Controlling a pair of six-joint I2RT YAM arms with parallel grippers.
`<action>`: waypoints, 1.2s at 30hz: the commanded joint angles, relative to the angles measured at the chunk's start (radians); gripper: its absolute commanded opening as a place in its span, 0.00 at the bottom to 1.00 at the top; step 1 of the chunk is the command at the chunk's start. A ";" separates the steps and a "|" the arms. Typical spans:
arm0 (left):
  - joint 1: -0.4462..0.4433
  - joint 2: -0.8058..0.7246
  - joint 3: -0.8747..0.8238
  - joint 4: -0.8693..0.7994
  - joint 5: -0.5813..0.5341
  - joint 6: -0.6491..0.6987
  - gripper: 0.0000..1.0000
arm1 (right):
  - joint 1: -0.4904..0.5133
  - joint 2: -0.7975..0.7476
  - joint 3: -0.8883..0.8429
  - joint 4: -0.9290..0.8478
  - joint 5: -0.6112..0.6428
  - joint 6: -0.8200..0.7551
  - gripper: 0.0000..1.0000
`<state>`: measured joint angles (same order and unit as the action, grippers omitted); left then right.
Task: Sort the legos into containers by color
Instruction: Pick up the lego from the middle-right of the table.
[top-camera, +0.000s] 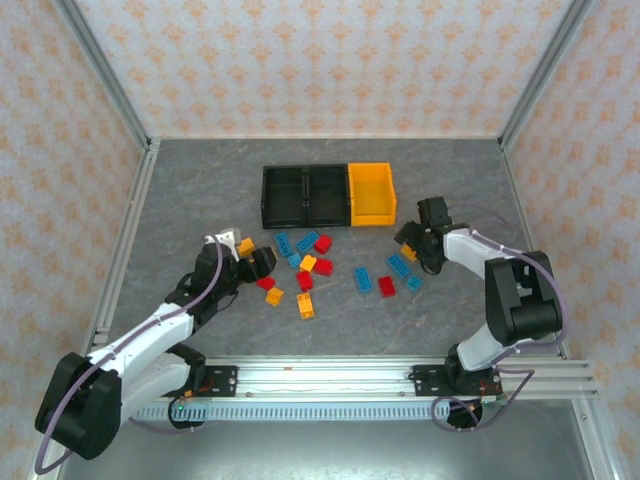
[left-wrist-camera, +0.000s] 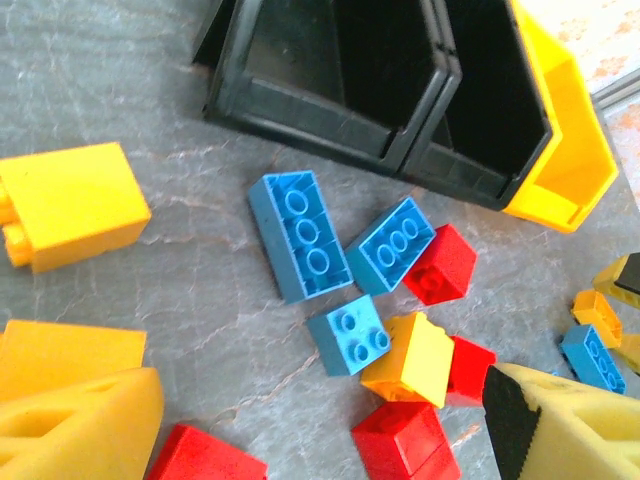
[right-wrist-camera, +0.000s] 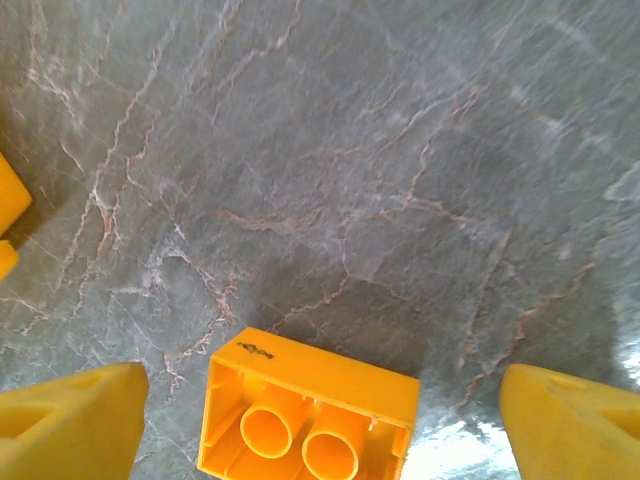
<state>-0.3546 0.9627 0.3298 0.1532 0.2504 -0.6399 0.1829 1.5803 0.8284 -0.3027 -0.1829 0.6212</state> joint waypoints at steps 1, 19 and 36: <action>-0.012 0.009 -0.018 0.026 -0.005 -0.040 0.85 | 0.009 0.041 0.039 -0.026 0.007 0.019 0.88; -0.053 0.056 -0.029 0.077 -0.010 -0.072 0.84 | 0.018 0.046 0.078 -0.075 0.053 -0.017 0.55; -0.138 0.084 0.105 0.032 -0.027 -0.087 0.84 | 0.047 -0.044 0.275 -0.112 -0.038 0.015 0.53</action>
<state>-0.4728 1.0367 0.3725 0.1970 0.2493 -0.7170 0.2073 1.5436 1.0454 -0.4114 -0.1917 0.6109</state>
